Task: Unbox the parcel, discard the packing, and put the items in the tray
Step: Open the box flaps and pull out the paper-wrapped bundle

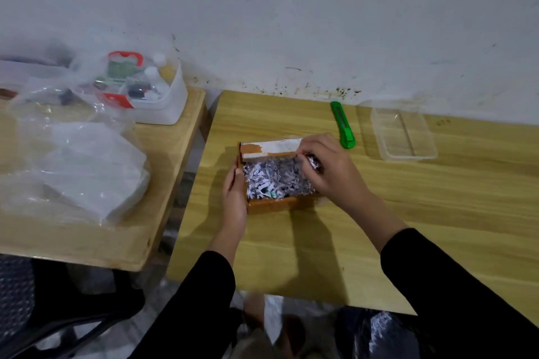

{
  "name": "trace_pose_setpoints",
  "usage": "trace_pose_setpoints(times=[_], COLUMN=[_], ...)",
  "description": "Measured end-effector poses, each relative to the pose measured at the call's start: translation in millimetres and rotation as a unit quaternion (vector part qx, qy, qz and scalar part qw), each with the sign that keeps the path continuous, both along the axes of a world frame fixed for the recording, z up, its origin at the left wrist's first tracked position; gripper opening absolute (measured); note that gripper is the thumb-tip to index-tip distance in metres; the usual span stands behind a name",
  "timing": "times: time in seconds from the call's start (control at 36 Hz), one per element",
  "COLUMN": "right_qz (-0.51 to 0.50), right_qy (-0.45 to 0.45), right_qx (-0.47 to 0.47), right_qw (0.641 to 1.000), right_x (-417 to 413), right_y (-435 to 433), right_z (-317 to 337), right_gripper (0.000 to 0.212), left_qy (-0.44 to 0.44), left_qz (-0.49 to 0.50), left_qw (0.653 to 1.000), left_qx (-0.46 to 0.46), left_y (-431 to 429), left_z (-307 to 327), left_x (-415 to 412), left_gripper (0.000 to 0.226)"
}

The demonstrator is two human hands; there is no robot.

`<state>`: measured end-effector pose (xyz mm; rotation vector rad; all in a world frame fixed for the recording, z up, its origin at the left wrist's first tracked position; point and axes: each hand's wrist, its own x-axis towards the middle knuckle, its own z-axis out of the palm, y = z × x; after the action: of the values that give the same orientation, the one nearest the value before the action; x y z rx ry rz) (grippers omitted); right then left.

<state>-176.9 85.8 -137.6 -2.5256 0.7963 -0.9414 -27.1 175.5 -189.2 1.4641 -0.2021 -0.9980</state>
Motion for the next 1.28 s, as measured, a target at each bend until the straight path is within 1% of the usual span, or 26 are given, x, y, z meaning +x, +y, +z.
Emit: trace_pose_setpoints(times=[0.11, 0.17, 0.33, 0.42, 0.53, 0.58, 0.64, 0.75, 0.89, 0.97, 1.11, 1.19, 1.28], right_qz=[-0.018, -0.014, -0.044, -0.081, -0.109, -0.127, -0.136, -0.168, -0.229, -0.233, -0.227, -0.225, -0.227], right_qy=[-0.002, -0.019, -0.087, -0.092, -0.105, -0.114, -0.103, -0.089, -0.119, -0.094, -0.063, -0.035, -0.022], right_qx=[-0.024, -0.013, 0.11, 0.184, 0.263, 0.292, 0.312, 0.316, 0.315, 0.303, 0.312, 0.302, 0.282], right_qw=[1.0, 1.0, 0.989, 0.975, 0.953, 0.941, 0.935, 0.929, 0.913, 0.919, 0.92, 0.926, 0.932], right_x=[13.2, 18.0, 32.9, 36.6, 41.9, 42.1, 38.3, 23.4, 5.0, 0.5, -2.2, -7.0, -14.7], right_y=[-32.7, -50.3, -93.5, -107.0, -104.6, -98.7, -90.4, -69.2, -51.6, -53.7, -56.7, -54.7, -48.6], right_z=[20.4, 26.6, 25.1, 11.1, -7.7, -16.0, -24.9, -40.2, -46.7, -45.0, -38.3, -35.9, -28.1], right_gripper=[0.018, 0.02, 0.026, 0.037, 0.055, 0.061, 0.062, 0.062, 0.06, 0.058, 0.057, 0.055, 0.054], left_qy=[-0.039, -0.059, -0.09, -0.101, -0.109, -0.113, -0.113, -0.121, -0.128, -0.139, -0.161, -0.198, -0.265], left_qz=[-0.022, -0.031, -0.033, -0.036, -0.041, -0.043, -0.045, -0.058, -0.093, -0.1, -0.12, -0.117, -0.092], left_qw=[0.999, 0.998, 0.995, 0.994, 0.993, 0.993, 0.993, 0.991, 0.987, 0.985, 0.979, 0.972, 0.959], left_qx=[-0.016, -0.014, -0.014, -0.009, -0.009, -0.005, -0.001, 0.005, 0.008, 0.012, 0.024, 0.048, 0.053], left_y=[-0.2, 0.9, 2.5, 2.5, 1.2, -0.1, -1.2, -5.3, -11.0, -10.5, -8.7, -10.3, -12.7], left_z=[-3.2, -5.9, -9.6, -10.3, -10.6, -10.2, -10.6, -8.4, -1.9, -0.5, 2.1, 7.2, 18.0], left_x=[-0.9, -1.0, -3.2, -4.5, -3.4, -2.3, -0.9, -0.1, -0.5, -0.9, -0.4, 2.0, 5.9], left_gripper=[0.043, 0.042, 0.042, 0.042, 0.043, 0.043, 0.043, 0.043, 0.041, 0.041, 0.042, 0.042, 0.041])
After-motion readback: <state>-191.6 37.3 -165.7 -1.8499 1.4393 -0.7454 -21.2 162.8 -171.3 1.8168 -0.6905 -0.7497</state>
